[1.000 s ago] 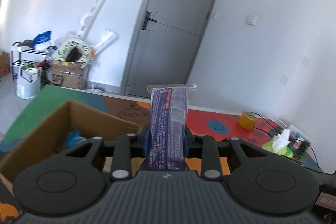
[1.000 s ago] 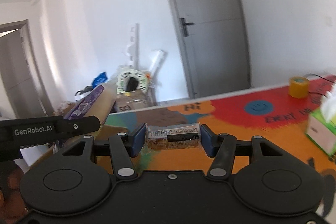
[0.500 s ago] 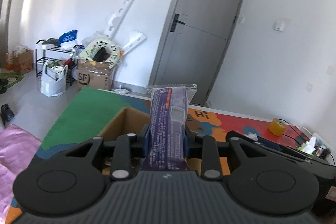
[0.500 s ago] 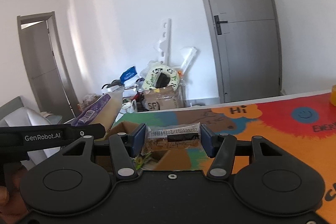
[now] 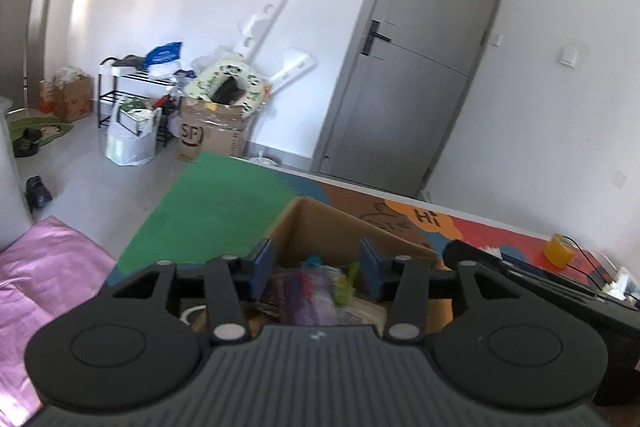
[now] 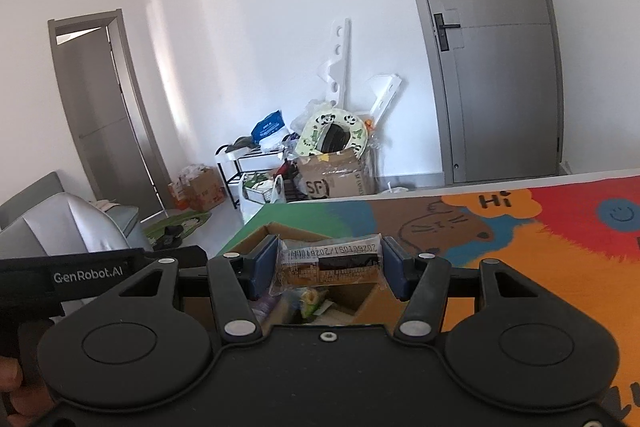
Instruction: Organize snacks
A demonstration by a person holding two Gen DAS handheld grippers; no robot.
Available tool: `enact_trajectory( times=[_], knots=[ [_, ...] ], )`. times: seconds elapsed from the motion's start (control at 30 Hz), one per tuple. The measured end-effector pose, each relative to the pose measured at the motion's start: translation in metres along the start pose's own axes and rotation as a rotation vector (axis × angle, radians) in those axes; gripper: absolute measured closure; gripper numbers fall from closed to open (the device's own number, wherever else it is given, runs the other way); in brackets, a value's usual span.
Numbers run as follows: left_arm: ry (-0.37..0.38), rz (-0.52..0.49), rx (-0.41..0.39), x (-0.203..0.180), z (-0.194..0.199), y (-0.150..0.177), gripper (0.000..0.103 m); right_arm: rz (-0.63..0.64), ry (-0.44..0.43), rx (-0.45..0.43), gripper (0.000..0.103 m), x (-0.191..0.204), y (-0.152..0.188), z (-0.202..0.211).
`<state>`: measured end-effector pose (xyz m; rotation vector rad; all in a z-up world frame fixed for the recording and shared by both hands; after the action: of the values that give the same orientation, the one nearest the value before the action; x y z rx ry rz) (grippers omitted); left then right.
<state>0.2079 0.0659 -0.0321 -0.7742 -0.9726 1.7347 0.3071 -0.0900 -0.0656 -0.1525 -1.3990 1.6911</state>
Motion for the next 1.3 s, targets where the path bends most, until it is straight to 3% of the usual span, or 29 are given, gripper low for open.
enact_trajectory(
  times=[0.23,0.37,0.43,0.63,1.0,1.3],
  knots=[
    [-0.036,0.025,-0.006,0.016,0.008,-0.001,0.046,-0.002,-0.028,0.027,0.046,0.012,0.001,-0.008],
    [-0.055,0.031,-0.009,0.021,0.011,-0.001,0.035,0.005,-0.031,0.049,0.027,0.02,0.006,-0.012],
    [-0.06,0.039,-0.01,0.023,0.012,0.001,0.034,0.0,-0.026,0.044,0.025,0.02,0.006,-0.009],
    [-0.043,0.05,-0.006,0.023,0.012,0.005,0.031,-0.04,0.039,0.019,0.023,0.003,0.004,0.011],
    [-0.001,0.022,0.016,0.009,0.021,0.014,0.014,-0.09,0.149,0.013,0.016,-0.023,0.018,0.047],
    [-0.001,-0.004,0.066,0.0,0.028,0.028,0.013,-0.11,0.189,-0.004,0.007,-0.029,0.027,0.074]
  ],
)
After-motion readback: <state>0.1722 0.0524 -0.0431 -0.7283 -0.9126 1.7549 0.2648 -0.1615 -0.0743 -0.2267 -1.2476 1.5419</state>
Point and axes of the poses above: each gripper's, at about its wrist camera, not at the fingertips, and z roughly against the way its jaws point, x to its left, y to its underside, the point moved 6 cm from there along -z, roughly the way its jaws point, and after that the axes turned 13 degrees about -z, right-handed, at the moved point
